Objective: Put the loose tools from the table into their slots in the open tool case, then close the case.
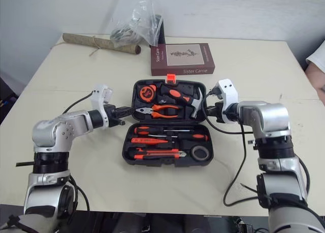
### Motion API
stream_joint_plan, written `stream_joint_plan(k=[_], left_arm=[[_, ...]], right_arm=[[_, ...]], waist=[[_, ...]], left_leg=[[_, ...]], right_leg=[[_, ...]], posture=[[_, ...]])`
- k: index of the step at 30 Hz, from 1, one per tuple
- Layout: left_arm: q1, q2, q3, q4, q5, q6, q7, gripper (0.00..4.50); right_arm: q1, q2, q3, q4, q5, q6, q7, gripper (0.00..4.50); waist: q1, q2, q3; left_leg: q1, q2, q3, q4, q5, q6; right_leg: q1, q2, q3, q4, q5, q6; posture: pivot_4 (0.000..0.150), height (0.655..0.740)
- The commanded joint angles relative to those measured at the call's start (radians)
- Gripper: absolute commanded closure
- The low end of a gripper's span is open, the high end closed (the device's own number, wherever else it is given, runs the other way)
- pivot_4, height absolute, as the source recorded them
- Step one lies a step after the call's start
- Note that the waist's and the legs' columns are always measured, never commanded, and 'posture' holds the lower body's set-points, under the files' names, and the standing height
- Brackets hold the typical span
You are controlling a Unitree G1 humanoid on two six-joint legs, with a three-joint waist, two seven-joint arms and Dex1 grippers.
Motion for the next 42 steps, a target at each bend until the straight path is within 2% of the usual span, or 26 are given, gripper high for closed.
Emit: stream_joint_plan(k=[1, 7, 11, 14, 17, 18, 20, 21, 23, 24, 27, 29, 32, 34, 36, 38, 40, 41, 42], left_arm=[[0.025, 0.025, 0.037, -0.104, 0.037, -0.309, -0.075, 4.5], [0.154, 0.058, -0.029, -0.025, 0.253, -0.873, -0.112, 4.5], [0.203, 0.083, -0.054, 0.059, 0.355, -1.193, -0.111, 4.5], [0.236, 0.107, -0.069, 0.126, 0.394, -1.331, -0.124, 4.5], [0.262, 0.112, -0.067, 0.161, 0.385, -1.376, -0.129, 4.5], [0.273, 0.117, -0.068, 0.17, 0.387, -1.403, -0.13, 3.79], [0.306, 0.141, -0.074, 0.175, 0.385, -1.458, -0.155, 3.08], [0.327, 0.16, -0.072, 0.177, 0.395, -1.501, -0.158, 2.9], [0.378, 0.199, -0.057, 0.175, 0.403, -1.555, -0.163, 2.05], [0.41, 0.224, -0.044, 0.173, 0.405, -1.58, -0.168, 1.51], [0.521, 0.263, 0.04, 0.142, 0.35, -1.539, -0.146, 1.48], [0.568, 0.274, 0.081, 0.127, 0.3, -1.472, -0.145, 1.48], [0.594, 0.294, 0.109, 0.1, 0.201, -1.339, -0.195, 1.48], [0.528, 0.284, 0.099, 0.081, 0.129, -1.212, -0.211, 2.03], [0.447, 0.272, 0.071, 0.078, 0.102, -1.119, -0.222, 2.74], [0.355, 0.253, 0.028, 0.085, 0.119, -1.058, -0.227, 3.71], [0.243, 0.212, -0.02, 0.125, 0.132, -0.987, -0.224, 4.5], [0.19, 0.189, -0.05, 0.159, 0.155, -0.98, -0.23, 4.5], [0.157, 0.175, -0.068, 0.182, 0.173, -0.979, -0.236, 4.5]], right_arm=[[0.068, -0.032, -0.043, -0.06, -0.07, -0.274, -0.012, 4.43], [0.27, -0.071, -0.031, -0.059, -0.187, -0.864, 0.036, 4.43], [0.356, -0.077, -0.042, 0.019, -0.244, -1.146, 0.019, 4.43], [0.395, -0.102, -0.034, 0.112, -0.321, -1.325, -0.014, 4.43], [0.42, -0.12, -0.027, 0.189, -0.372, -1.443, -0.04, 4.43], [0.424, -0.125, -0.024, 0.212, -0.374, -1.468, -0.04, 3.66], [0.429, -0.135, -0.027, 0.241, -0.387, -1.553, -0.052, 2.84], [0.433, -0.141, -0.028, 0.244, -0.391, -1.565, -0.054, 2.59], [0.453, -0.168, -0.029, 0.245, -0.41, -1.618, -0.053, 1.65], [0.472, -0.184, -0.043, 0.249, -0.426, -1.654, -0.067, 1.03], [0.555, -0.251, -0.088, 0.258, -0.455, -1.721, -0.096, 0.04], [0.603, -0.279, -0.108, 0.254, -0.438, -1.728, -0.096, 0.04], [0.725, -0.314, -0.129, 0.169, -0.265, -1.607, 0.019, 0.04], [0.835, -0.341, -0.149, 0.016, -0.05, -1.383, 0.14, 0.57], [0.909, -0.371, -0.157, -0.108, 0.075, -1.227, 0.22, 1.33], [0.958, -0.401, -0.148, -0.213, 0.114, -1.126, 0.271, 2.48], [0.989, -0.421, -0.124, -0.303, 0.125, -1.031, 0.305, 3.42], [0.989, -0.42, -0.108, -0.337, 0.119, -1.0, 0.31, 4.05], [0.988, -0.416, -0.102, -0.36, 0.114, -0.975, 0.314, 4.48]], waist=[[0.0, 0.0, 0.001], [0.001, 0.0, 0.001], [-0.001, 0.0, 0.001], [-0.001, 0.0, 0.001], [0.0, 0.0, 0.001], [0.0, 0.0, 0.001], [-0.001, 0.0, 0.001], [-0.001, 0.0, 0.001], [-0.005, 0.0, 0.001], [-0.006, 0.0, 0.001], [-0.004, 0.0, 0.001], [-0.002, 0.0, 0.001], [0.004, 0.0, 0.001], [0.006, 0.0, 0.001], [0.017, 0.0, 0.001], [0.021, 0.001, 0.001], [0.023, 0.002, 0.0], [0.024, 0.002, 0.0], [0.024, 0.001, 0.0]], left_leg=[[-0.001, 0.0, 0.001, 0.0, 0.0, 0.0], [-0.001, 0.001, 0.001, 0.0, 0.0, 0.0], [-0.001, 0.001, 0.001, -0.001, 0.0, 0.001], [0.0, 0.001, 0.002, 0.0, 0.001, 0.002], [0.002, 0.001, 0.002, 0.0, 0.001, 0.002], [0.002, 0.001, 0.001, 0.0, 0.001, 0.002], [0.003, 0.001, 0.001, 0.0, 0.001, 0.002], [0.003, 0.001, 0.001, 0.0, 0.001, 0.002], [0.004, 0.002, 0.001, 0.0, 0.001, 0.003], [0.004, 0.002, 0.002, 0.0, 0.001, 0.003], [0.007, 0.003, 0.003, -0.001, 0.0, 0.003], [0.008, 0.003, 0.003, -0.002, 0.0, 0.003], [0.016, 0.003, 0.001, -0.003, -0.001, 0.004], [0.021, 0.005, -0.001, -0.003, -0.005, 0.004], [0.021, 0.005, -0.004, -0.003, -0.005, 0.004], [0.021, 0.007, -0.006, -0.002, -0.005, 0.003], [0.022, 0.006, -0.004, -0.002, -0.005, 0.003], [0.021, 0.006, -0.004, -0.002, -0.005, 0.003], [0.021, 0.006, -0.004, -0.002, -0.005, 0.003]], right_leg=[[-0.001, 0.0, 0.0, 0.0, 0.0, 0.0], [-0.001, 0.0, 0.0, -0.001, 0.0, 0.0], [-0.001, 0.0, 0.0, -0.001, 0.0, 0.0], [0.0, -0.001, 0.0, -0.001, 0.0, 0.0], [0.001, -0.002, 0.0, 0.0, 0.0, 0.0], [0.002, -0.002, -0.001, -0.001, 0.0, 0.0], [0.003, -0.002, -0.001, -0.001, 0.0, 0.0], [0.003, -0.002, -0.001, -0.001, 0.0, 0.0], [0.003, -0.002, -0.001, -0.001, 0.0, 0.0], [0.003, -0.002, 0.0, 0.0, 0.0, 0.0], [0.004, -0.002, 0.0, 0.0, 0.0, -0.001], [0.006, -0.003, 0.0, -0.002, 0.0, -0.001], [0.016, -0.004, -0.001, -0.009, 0.0, -0.001], [0.024, -0.005, -0.002, -0.013, 0.0, -0.001], [0.026, -0.006, -0.001, -0.014, 0.0, -0.002], [0.027, -0.004, -0.001, -0.015, 0.001, -0.004], [0.027, -0.003, -0.004, -0.015, 0.001, -0.003], [0.027, -0.002, -0.006, -0.015, 0.001, -0.003], [0.027, -0.001, -0.007, -0.014, 0.001, -0.003]], posture=[[0.15, 0.74], [0.15, 0.74], [0.15, 0.74], [0.15, 0.74], [0.15, 0.74], [0.15, 0.74], [0.15, 0.74], [0.15, 0.74], [0.15, 0.74], [0.15, 0.74], [0.15, 0.74], [0.15, 0.74], [0.15, 0.74], [0.15, 0.74], [0.15, 0.74], [0.15, 0.74], [0.15, 0.74], [0.15, 0.74], [0.15, 0.74]])
